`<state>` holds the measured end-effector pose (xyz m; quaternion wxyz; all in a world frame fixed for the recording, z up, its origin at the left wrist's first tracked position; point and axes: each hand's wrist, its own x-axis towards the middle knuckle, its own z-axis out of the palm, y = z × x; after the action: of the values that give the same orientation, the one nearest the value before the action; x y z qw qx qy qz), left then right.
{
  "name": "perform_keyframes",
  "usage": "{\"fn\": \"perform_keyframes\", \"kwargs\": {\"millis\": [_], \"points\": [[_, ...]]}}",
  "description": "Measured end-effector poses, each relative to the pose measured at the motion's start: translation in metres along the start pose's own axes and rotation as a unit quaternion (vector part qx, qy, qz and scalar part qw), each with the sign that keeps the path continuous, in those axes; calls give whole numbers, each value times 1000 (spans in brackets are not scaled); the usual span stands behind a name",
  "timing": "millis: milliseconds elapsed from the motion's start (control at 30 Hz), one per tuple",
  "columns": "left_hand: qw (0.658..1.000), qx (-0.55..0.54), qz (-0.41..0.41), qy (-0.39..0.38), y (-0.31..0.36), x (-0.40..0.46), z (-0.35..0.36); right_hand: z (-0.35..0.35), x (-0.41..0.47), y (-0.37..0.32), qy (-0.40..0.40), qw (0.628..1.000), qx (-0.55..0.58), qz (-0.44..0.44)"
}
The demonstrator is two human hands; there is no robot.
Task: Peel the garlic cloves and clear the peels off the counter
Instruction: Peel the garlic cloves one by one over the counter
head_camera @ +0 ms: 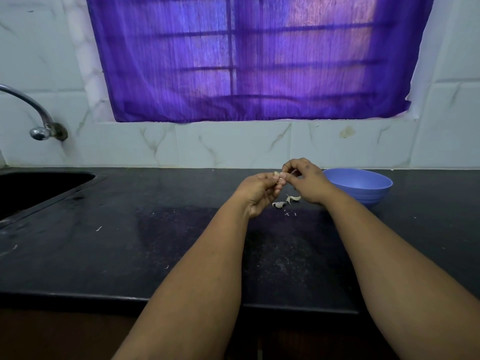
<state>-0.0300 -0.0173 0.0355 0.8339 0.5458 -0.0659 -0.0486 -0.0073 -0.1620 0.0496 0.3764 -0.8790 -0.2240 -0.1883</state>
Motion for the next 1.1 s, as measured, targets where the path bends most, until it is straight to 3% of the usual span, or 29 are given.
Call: {"fn": "perform_keyframes", "kwargs": {"millis": [233, 367, 567, 767, 1100], "points": [[992, -67, 37, 96, 6, 4, -15, -6, -3, 2, 2, 998, 55, 36], [995, -51, 44, 79, 5, 1, -14, -12, -10, 1, -9, 998, 18, 58], [998, 3, 42, 56, -1, 2, -9, -16, -13, -3, -51, 996, -15, 69], [993, 55, 59, 84, -2, -2, -5, -15, -10, 3, -133, 986, -48, 92], [950, 246, 145, 125, -6, -1, -6, -14, -8, 6, -90, 991, -44, 90]]}}
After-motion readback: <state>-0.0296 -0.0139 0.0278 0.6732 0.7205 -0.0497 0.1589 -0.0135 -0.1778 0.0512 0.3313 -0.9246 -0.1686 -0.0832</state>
